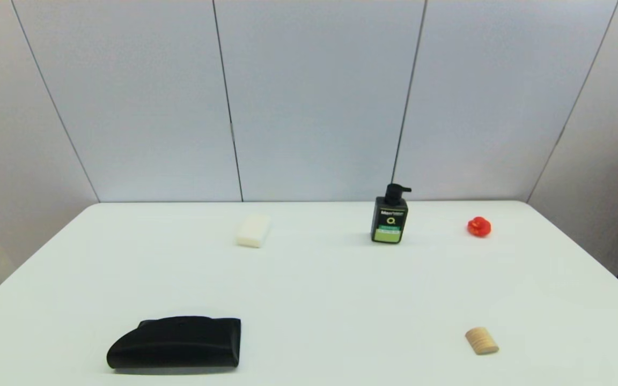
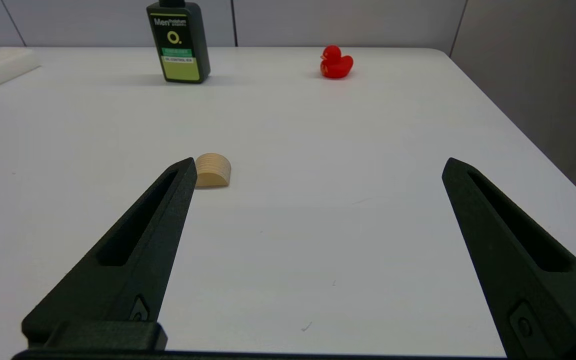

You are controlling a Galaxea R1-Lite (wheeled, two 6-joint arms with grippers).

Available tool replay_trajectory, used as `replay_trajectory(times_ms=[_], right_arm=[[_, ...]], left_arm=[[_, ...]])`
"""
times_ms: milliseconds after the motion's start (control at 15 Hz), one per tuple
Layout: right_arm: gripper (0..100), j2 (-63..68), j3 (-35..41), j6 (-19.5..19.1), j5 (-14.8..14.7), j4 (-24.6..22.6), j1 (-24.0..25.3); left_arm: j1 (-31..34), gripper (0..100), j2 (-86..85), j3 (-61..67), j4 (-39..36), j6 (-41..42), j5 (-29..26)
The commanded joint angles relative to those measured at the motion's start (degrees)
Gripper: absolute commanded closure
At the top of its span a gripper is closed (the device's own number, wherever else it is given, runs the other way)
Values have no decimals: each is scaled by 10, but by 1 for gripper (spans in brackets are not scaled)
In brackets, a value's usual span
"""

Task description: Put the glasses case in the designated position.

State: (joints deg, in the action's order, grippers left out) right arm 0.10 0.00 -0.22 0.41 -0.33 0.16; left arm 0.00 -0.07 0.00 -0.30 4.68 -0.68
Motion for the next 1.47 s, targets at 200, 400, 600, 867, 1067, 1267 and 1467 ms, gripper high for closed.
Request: replay_trajectory(times_ms=[200, 400, 600, 867, 1067, 1267, 1467], right_arm=[[0, 1, 0, 0, 0, 0, 0], [0, 1, 0, 0, 0, 0, 0], [0, 1, 0, 0, 0, 0, 0], [0, 1, 0, 0, 0, 0, 0], [0, 1, 0, 0, 0, 0, 0], [0, 1, 0, 0, 0, 0, 0], [0, 1, 0, 0, 0, 0, 0]], left_arm=[[0, 0, 1, 0, 0, -3, 0], [0, 0, 1, 0, 0, -20, 0], [0, 0, 7, 0, 2, -21, 2], [0, 0, 67, -5, 4, -26, 3], [-2, 0, 107, -50, 13, -24, 3], [-4, 0, 136, -96, 22, -21, 7], [-4, 0, 180, -171, 65, -20, 16]])
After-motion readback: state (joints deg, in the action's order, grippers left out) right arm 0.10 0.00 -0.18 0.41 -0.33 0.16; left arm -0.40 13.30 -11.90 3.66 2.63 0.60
